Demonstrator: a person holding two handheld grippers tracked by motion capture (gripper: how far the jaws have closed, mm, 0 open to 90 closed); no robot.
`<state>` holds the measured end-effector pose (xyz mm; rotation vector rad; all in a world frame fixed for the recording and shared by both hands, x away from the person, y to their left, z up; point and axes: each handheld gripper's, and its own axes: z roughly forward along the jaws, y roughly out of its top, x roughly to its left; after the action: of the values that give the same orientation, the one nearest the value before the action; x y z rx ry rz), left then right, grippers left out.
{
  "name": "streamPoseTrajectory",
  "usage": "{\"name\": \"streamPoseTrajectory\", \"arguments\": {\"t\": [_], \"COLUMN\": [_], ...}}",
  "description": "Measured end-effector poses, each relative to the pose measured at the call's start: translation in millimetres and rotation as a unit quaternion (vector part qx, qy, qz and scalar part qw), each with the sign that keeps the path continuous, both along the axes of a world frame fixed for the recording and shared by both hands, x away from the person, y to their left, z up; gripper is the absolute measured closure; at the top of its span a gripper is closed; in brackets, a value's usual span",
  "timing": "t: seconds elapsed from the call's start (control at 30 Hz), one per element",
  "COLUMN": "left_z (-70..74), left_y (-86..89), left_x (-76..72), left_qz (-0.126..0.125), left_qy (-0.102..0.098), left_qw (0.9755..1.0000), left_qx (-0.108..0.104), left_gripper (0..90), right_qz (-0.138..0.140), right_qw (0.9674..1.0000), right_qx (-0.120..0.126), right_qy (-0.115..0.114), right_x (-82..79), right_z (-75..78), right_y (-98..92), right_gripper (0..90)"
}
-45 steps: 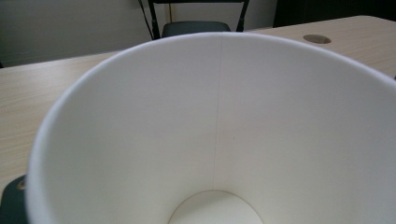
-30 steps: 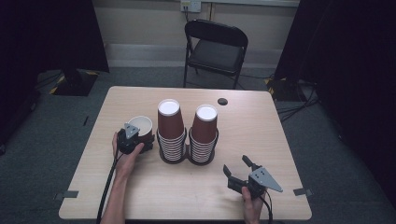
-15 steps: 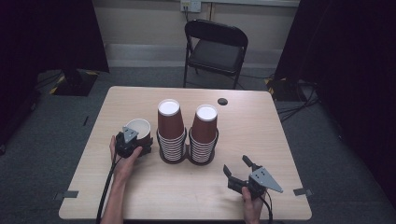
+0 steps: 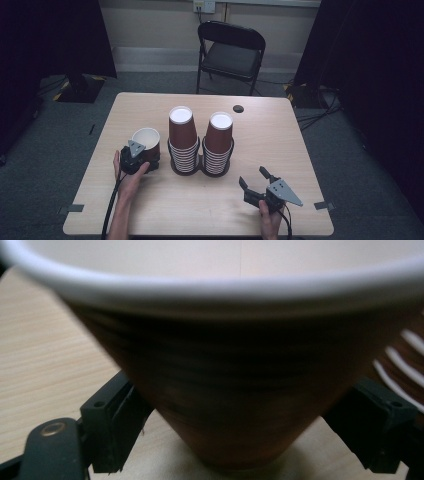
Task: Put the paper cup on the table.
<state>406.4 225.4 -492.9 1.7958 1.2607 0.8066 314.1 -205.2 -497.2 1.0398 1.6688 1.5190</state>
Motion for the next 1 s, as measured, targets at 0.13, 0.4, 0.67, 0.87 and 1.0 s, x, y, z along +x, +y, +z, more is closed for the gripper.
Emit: {"name": "streamPoseTrajectory", "arguments": {"t": [0.13, 0.4, 0.67, 0.87, 1.0], "left_z": [0.0, 2.9, -0.2, 3.7, 1.9], "left_y": [3.1, 12.3, 13.3, 0.2, -11.2], "left_x": [-7.9, -34.7, -54.7, -77.0, -90.2], "left_qz": [0.000, -0.012, -0.037, -0.065, -0.075], "left_qy": [-0.007, -0.053, -0.070, -0.070, -0.076], "left_qw": [0.9999, 0.9966, 0.9925, 0.9890, 0.9882], "left_qx": [-0.008, -0.061, -0.093, -0.112, -0.110], "left_gripper": [15.6, 15.4, 15.4, 15.5, 15.4], "right_qz": [-0.001, 0.000, 0.000, 0.000, -0.002], "right_qw": [1.0000, 1.0000, 1.0000, 1.0000, 1.0000], "right_qx": [-0.001, 0.000, 0.001, 0.000, -0.001], "right_qy": [0.000, 0.000, 0.000, -0.001, 0.000], "right_x": [-0.4, -0.1, -0.1, 0.0, -0.1], "right_z": [0.1, 0.0, 0.0, 0.0, 0.1], "right_y": [0.1, 0.0, 0.0, 0.2, 0.1], "right_gripper": [14.7, 14.7, 14.7, 14.7, 14.7]}}
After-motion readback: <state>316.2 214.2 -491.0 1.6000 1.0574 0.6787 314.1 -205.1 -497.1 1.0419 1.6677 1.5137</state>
